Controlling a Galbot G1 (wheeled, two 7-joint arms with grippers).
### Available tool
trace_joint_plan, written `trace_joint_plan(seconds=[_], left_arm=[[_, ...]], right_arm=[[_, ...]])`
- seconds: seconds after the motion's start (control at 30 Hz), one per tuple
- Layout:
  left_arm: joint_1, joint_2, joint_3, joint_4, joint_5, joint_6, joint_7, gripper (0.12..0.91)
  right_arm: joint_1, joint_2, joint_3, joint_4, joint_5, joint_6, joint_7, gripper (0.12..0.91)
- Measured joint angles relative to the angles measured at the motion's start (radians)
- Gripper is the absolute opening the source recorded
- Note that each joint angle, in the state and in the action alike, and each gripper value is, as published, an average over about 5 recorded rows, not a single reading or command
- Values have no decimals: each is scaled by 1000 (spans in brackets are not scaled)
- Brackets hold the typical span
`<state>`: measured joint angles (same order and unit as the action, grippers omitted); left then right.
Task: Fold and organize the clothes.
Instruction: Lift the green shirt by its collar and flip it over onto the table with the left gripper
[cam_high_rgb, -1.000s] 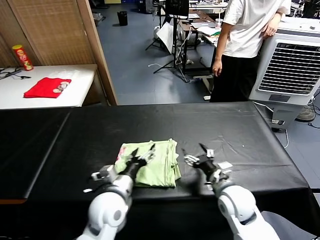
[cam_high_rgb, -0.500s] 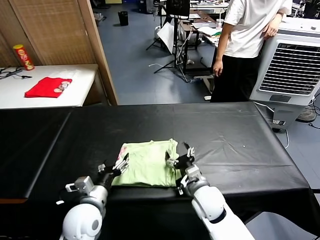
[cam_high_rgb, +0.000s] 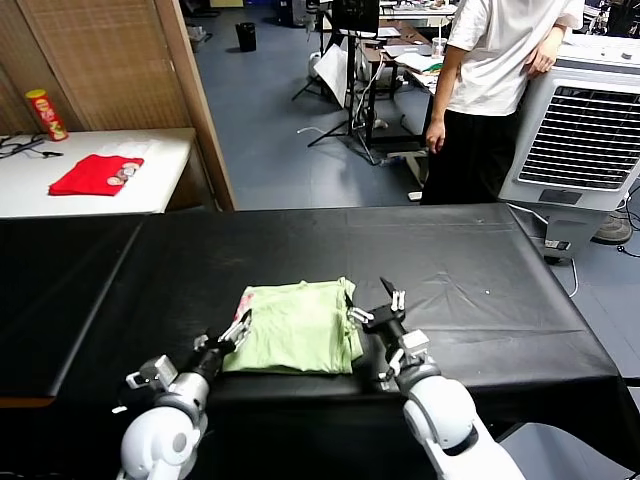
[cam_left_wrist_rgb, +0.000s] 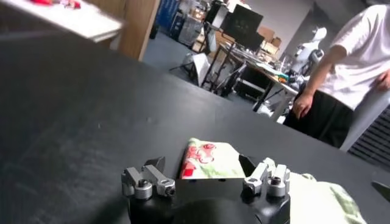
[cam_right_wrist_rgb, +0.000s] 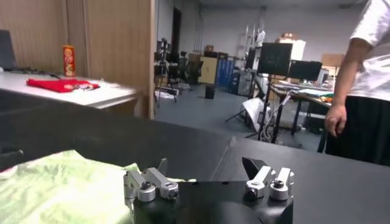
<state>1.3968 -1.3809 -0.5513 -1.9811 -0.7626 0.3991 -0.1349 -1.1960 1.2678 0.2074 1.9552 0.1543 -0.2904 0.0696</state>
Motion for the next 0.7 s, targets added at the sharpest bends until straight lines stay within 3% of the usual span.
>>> trace_joint_plan(seconds=[0.2,0.57,0.7], left_arm=[[-9,-3,-6,34,-48,-1,3,758],[-20,-5,-7,54,-57,2,6,198],[-24,3,-7,40,-4,15,-5,134]], right_arm=[[-18,5,8,27,-1,-1,-7,798],[-40,18,25,44,-7,-3,-7,798],[-51,26,33,51,-21,-9,1,798]])
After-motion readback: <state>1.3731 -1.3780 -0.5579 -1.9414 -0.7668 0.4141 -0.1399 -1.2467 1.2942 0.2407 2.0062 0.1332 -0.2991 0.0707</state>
